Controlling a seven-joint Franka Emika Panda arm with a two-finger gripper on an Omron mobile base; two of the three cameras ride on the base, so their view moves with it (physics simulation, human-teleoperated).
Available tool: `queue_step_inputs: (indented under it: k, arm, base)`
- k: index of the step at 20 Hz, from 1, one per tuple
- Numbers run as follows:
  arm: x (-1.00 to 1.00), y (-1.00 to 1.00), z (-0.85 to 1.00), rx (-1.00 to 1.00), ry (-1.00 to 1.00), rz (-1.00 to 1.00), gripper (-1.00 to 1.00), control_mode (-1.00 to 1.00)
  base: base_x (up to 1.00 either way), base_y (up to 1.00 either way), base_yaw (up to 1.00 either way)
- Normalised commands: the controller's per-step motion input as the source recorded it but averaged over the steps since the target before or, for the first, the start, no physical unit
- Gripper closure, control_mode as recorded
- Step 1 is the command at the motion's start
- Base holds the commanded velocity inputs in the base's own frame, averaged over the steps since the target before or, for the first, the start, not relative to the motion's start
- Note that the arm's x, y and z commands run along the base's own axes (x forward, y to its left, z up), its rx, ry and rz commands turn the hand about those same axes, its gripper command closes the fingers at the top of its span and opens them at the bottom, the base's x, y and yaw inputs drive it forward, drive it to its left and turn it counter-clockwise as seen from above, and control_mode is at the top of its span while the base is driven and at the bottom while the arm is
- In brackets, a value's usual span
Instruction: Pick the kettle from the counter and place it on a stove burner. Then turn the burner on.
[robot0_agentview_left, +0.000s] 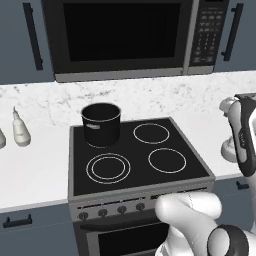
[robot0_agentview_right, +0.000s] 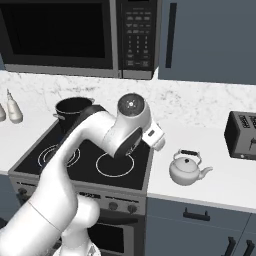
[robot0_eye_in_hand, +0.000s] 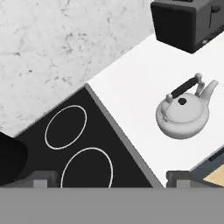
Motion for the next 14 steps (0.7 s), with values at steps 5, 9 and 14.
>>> queue_step_inputs:
  k: [5, 9, 14]
  arm:
    - [0.37, -1.00, -0.06, 0.30, -0.05, -0.43, -1.00, -1.00]
    - [0.32, -1.00, -0.26, 0.18, 0.25, -0.25, -1.00, -1.00]
    - [0.00, -0.74, -0.34, 0.14, 0.06, -0.01, -1.00, -1.00]
  base:
    - [0.00, 0.00, 0.00]
    - [0.00, 0.00, 0.00]
    - [0.00, 0.00, 0.00]
